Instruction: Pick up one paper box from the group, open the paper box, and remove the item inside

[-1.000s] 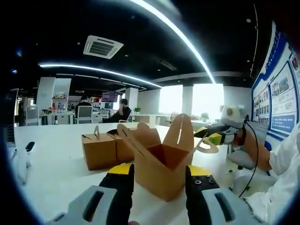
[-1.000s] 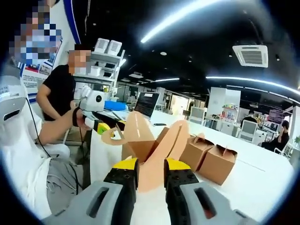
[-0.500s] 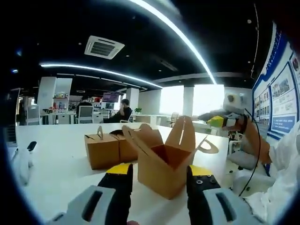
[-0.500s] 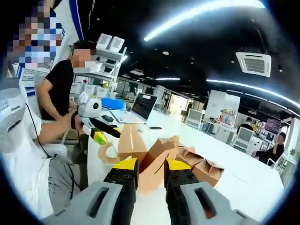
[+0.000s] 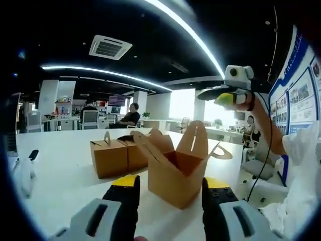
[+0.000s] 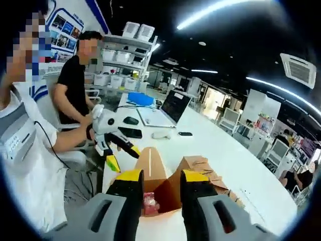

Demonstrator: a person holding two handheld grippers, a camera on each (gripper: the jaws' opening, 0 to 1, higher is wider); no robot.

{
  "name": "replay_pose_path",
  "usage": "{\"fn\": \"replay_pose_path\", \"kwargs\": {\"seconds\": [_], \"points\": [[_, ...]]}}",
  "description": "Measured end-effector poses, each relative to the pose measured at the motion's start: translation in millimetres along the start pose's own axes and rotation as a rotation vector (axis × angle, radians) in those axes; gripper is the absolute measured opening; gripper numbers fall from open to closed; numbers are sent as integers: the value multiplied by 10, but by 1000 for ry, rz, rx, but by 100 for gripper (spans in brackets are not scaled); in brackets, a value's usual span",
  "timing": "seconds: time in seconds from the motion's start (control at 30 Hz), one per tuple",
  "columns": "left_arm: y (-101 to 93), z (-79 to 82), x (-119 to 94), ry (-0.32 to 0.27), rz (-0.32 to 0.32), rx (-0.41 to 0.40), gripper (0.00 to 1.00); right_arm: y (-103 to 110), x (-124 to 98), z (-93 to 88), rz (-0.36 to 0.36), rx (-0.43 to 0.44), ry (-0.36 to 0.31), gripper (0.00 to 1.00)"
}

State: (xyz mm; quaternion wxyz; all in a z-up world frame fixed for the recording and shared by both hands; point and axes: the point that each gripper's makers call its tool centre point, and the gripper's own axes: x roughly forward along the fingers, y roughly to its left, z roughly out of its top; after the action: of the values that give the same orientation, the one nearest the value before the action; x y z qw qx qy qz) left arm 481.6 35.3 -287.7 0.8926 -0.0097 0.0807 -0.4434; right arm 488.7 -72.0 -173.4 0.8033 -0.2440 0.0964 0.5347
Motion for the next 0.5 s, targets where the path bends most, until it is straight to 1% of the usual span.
{"fn": "replay_pose_path", "kwargs": {"seconds": [0.07,0.2,0.33,0.4,0.5], "points": [[6,-2,-12,2,-1,0,51,4,108,8,25,-2,29,31],[33,11,-32,-2,-2,-1,51,-52,261,24,45,-14,66,31],[36,4,-22,5,-14,5,51,-119,395,-26,69,-7,102,31],[42,5,-13,8,-18,10,51,-119,434,-74,80,-10,122,32],[69,-3,-14,12,-15,9,51,-106,464,-125,91,-8,135,32]]}}
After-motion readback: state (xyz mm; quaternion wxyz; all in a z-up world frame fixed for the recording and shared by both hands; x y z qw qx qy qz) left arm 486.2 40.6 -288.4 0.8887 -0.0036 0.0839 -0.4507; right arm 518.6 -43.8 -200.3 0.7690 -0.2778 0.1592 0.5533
